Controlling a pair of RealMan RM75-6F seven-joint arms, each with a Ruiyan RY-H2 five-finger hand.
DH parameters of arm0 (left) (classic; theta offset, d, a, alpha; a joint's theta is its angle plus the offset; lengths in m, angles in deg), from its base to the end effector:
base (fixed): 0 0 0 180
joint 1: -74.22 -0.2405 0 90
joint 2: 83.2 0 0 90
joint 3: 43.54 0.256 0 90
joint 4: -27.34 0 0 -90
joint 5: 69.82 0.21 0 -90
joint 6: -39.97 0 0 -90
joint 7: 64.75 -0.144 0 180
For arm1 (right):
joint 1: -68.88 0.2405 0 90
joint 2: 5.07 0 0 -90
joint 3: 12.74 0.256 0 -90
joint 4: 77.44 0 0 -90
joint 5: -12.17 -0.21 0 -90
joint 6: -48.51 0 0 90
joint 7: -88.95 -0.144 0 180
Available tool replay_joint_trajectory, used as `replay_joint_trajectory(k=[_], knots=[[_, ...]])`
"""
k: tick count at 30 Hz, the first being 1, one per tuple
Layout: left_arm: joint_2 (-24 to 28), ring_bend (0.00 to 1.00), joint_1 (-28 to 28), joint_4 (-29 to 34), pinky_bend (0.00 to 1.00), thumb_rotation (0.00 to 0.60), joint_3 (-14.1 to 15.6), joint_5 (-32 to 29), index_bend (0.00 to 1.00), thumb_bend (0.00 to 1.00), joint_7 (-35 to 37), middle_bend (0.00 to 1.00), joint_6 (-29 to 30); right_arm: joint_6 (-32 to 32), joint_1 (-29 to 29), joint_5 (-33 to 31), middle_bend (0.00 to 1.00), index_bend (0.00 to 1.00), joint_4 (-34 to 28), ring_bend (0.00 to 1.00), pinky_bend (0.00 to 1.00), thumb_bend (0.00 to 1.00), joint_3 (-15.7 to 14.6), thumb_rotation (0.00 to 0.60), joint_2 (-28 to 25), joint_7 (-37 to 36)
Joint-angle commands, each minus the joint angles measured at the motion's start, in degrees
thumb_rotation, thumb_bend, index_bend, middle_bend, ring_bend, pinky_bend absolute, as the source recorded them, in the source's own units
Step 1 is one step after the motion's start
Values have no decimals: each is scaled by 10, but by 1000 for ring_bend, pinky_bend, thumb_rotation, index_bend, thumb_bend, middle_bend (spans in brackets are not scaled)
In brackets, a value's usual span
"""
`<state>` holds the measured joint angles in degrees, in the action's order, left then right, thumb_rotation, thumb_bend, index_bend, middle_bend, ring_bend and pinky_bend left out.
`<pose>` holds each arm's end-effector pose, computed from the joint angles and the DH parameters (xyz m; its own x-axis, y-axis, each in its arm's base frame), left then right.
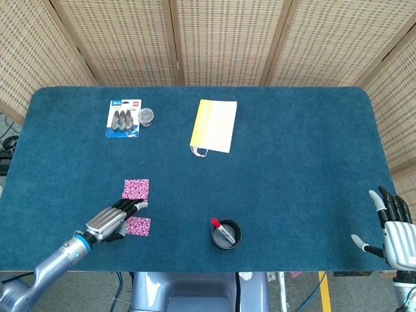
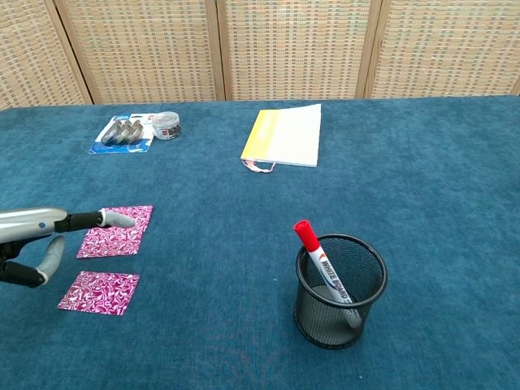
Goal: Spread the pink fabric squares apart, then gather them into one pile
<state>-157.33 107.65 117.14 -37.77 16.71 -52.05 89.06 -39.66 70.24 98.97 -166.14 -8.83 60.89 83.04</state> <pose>-0.2405 0.2516 0.0109 0.3313 0.6146 0.7159 0.9276 -0.3510 -0.1279 -0.3249 -0.1657 0.1637 0.3297 0.0499 0.9428 -0.9440 0.0308 0.3285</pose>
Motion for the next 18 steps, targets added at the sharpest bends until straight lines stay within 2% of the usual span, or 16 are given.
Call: replay_joint_trajectory(k=[1,7,18], knots=[[-17,0,8,-26,0,600,-5,-10,0,1000,17,0,-18,0,0,0,0,0,0,0,0,182,0,600,0,0],[-29,0,12,-40,0,600,1,-16,0,1000,18,0,-39,0,0,0,0,0,0,0,0,182,0,600,-1,-1],[-35,0,16,-27,0,600,10,-18,0,1000,-1,0,-57,1,0,0,0,0,-1,0,0,182,0,600,-1,-2]])
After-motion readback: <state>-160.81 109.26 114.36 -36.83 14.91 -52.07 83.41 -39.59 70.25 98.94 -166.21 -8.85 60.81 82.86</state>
